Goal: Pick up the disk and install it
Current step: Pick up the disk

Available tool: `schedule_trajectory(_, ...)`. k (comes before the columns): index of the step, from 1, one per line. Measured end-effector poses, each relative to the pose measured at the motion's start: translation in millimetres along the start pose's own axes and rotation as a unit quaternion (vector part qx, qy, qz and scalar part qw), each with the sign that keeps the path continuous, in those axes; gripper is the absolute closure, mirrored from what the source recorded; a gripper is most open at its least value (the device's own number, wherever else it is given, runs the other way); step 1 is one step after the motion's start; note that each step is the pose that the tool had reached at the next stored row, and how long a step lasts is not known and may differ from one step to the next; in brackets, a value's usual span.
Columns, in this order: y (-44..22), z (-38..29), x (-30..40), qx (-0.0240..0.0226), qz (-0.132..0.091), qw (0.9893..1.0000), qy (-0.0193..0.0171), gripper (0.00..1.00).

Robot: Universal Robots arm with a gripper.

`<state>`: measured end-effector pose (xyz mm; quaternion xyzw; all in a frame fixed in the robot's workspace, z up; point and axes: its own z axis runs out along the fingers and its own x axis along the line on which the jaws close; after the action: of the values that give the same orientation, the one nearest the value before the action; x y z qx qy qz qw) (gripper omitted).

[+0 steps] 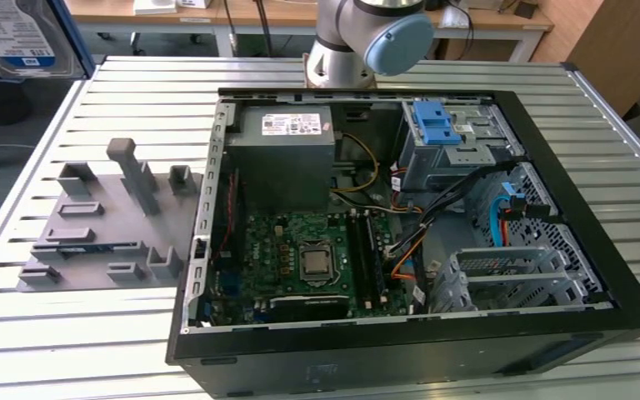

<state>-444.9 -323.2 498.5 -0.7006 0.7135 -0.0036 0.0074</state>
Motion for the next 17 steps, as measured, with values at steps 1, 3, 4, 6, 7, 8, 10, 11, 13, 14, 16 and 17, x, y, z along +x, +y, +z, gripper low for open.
schedule_trajectory(1, 0.0, -1.1, 0.0, 0.0001, 0.000, 1.0000, 0.0000, 0.64)
schedule_trajectory(3, -0.1, -3.8, 0.0, 0.0005, 0.000, 1.0000, 0.0001, 0.64)
schedule_trajectory(4, -0.1, -4.5, 0.0, 0.0006, 0.000, 1.0000, 0.0002, 0.64)
schedule_trajectory(6, -0.1, -5.3, 0.0, 0.0007, 0.000, 1.0000, 0.0003, 0.64)
schedule_trajectory(7, -0.1, -5.3, -0.1, 0.0007, 0.000, 1.0000, 0.0003, 0.64)
schedule_trajectory(8, -0.1, -5.3, -0.1, 0.0007, 0.000, 1.0000, 0.0004, 0.64)
schedule_trajectory(10, 0.0, -5.3, 0.0, 0.0007, 0.000, 1.0000, 0.0004, 0.64)
schedule_trajectory(11, 0.1, -5.3, -0.1, 0.0007, 0.000, 1.0000, 0.0004, 0.64)
schedule_trajectory(13, 0.2, -5.3, 0.0, 0.0007, 0.000, 1.0000, 0.0004, 0.64)
schedule_trajectory(14, 0.3, -5.3, 0.0, 0.0007, 0.000, 1.0000, 0.0004, 0.64)
schedule_trajectory(16, 0.4, -5.3, 0.0, 0.0007, 0.000, 1.0000, 0.0004, 0.64)
schedule_trajectory(17, 0.5, -5.3, 0.0, 0.0007, 0.000, 1.0000, 0.0004, 0.64)
